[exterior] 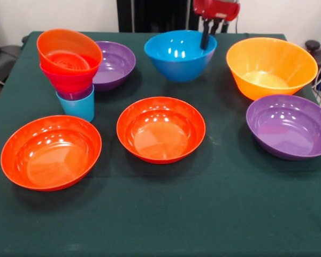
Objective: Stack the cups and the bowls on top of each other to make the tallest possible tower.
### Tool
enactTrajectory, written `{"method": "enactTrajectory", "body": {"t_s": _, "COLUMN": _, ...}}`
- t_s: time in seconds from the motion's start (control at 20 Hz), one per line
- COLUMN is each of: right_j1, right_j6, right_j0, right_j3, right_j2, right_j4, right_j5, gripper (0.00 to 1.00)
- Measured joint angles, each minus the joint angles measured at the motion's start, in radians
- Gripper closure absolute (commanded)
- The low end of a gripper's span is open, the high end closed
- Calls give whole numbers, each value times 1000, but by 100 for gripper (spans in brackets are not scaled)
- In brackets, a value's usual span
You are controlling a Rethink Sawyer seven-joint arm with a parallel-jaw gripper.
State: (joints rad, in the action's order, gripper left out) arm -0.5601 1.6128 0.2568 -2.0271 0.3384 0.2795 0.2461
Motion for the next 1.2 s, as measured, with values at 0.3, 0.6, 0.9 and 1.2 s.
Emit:
{"method": "enactTrajectory", "body": {"t_s": 0.3, "right_j1": -48, "right_j6": 55, "right_j0": 95, "right_j3": -50, "right_j2": 38, "right_j4": -60, "right_j5": -33, "gripper": 100}}
{"method": "enactTrajectory", "body": {"t_s": 0.6, "right_j1": -101, "right_j6": 90, "right_j0": 177, "right_j3": -88, "right_j2": 82, "right_j4": -84, "right_j5": -96, "gripper": 100}}
{"method": "enactTrajectory", "body": {"t_s": 0.9, "right_j1": -211, "right_j6": 93, "right_j0": 201, "right_j3": -112, "right_j2": 127, "right_j4": -84, "right_j5": -253, "gripper": 100}}
{"method": "enactTrajectory", "body": {"t_s": 1.2, "right_j1": -307, "right_j6": 93, "right_j0": 194, "right_j3": -111, "right_j2": 151, "right_j4": -84, "right_j5": -390, "gripper": 100}}
